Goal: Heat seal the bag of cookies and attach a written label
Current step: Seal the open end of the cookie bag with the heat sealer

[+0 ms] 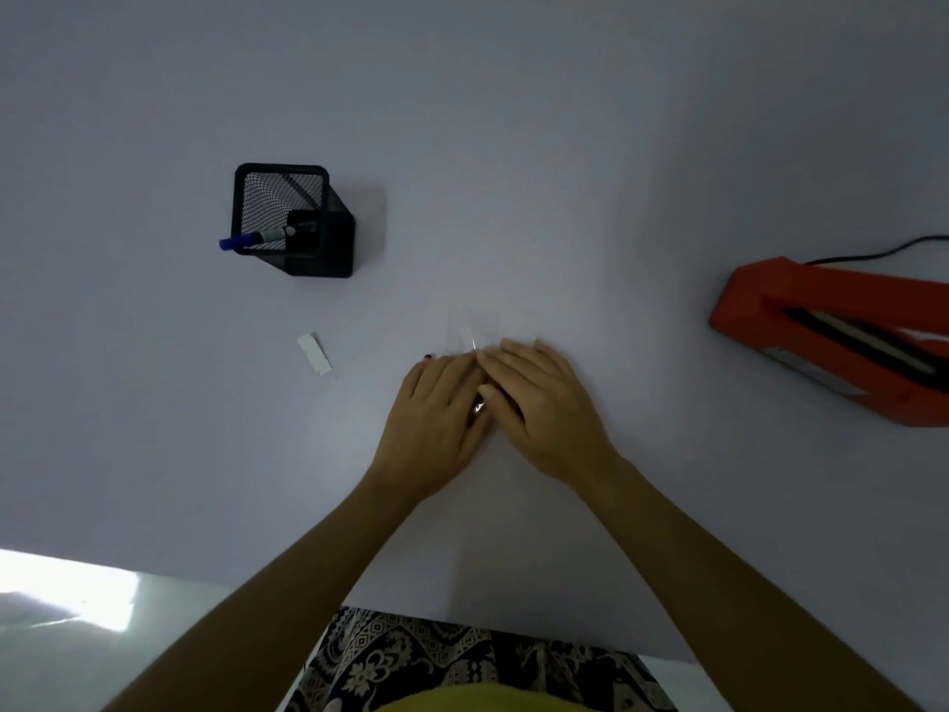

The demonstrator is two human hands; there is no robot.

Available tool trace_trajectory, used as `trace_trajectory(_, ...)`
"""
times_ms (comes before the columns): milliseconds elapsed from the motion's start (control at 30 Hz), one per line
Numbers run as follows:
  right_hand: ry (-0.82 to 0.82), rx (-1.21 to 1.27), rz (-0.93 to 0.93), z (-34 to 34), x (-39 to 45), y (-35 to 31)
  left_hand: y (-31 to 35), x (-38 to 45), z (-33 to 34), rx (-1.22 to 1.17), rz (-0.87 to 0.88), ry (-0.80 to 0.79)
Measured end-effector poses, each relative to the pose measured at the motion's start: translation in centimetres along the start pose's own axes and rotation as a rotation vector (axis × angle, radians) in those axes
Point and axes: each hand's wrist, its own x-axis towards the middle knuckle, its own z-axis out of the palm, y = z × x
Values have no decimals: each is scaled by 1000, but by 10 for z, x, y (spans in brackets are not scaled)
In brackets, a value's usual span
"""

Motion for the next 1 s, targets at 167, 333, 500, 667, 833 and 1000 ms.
trace_trajectory(167,-72,7,-47,0,-9,19,-6,0,6,-19,-44,-24)
trace_trajectory(333,-84,-22,-88,-4,-13,34,-8,-2,6,-15,-80,-14)
trace_trajectory(500,6,27,-14,-3,-10,22,-9,0,8,-21,-76,5)
trace_trajectory(667,-139,4,4,-5,2,20,-9,1,11,-45,-57,66)
trace_trajectory(833,-209,-94,24,-21,-11,53,-12,2,11,-28,-40,43)
trace_trajectory(1000,-187,-93,61,-33,-25,69,-14,1,13,-29,-41,56)
